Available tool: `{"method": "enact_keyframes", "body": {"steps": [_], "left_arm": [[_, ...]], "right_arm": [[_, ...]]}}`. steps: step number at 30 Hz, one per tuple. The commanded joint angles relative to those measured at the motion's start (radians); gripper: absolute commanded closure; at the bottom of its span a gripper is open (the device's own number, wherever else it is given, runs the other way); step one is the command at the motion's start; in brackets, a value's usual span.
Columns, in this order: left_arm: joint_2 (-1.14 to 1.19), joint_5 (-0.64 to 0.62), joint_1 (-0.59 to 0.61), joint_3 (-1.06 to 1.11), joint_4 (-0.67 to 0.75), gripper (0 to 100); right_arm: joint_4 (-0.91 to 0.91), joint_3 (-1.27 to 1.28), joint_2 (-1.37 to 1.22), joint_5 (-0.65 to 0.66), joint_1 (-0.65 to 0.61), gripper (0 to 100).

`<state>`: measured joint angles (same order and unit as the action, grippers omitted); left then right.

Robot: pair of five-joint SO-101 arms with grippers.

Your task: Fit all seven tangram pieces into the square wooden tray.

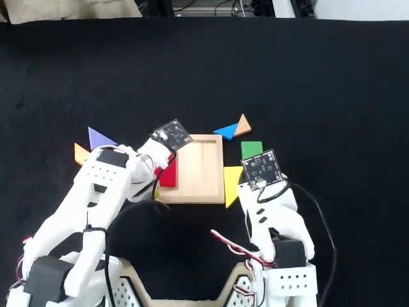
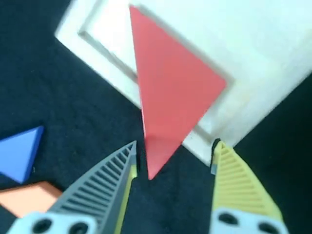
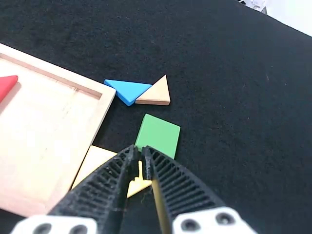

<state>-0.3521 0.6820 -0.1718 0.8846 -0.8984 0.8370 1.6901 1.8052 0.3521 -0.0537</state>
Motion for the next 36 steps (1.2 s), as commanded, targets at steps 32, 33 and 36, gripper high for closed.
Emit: {"method": "enact_keyframes", "body": {"steps": [32, 33, 36], "left_arm": [[0.184, -0.431, -0.082, -0.124, 0.178, 75], [0.184, -0.453, -0.082, -0.128, 0.178, 75], [0.175, -0.549, -0.087, -0.133, 0.178, 75]], "right_arm": [[0.02, -0.005, 0.061, 0.008, -0.009, 96.6], [0.02, -0.005, 0.061, 0.008, -0.009, 96.6], [0.02, -0.005, 0.061, 0.008, -0.009, 96.6]]}}
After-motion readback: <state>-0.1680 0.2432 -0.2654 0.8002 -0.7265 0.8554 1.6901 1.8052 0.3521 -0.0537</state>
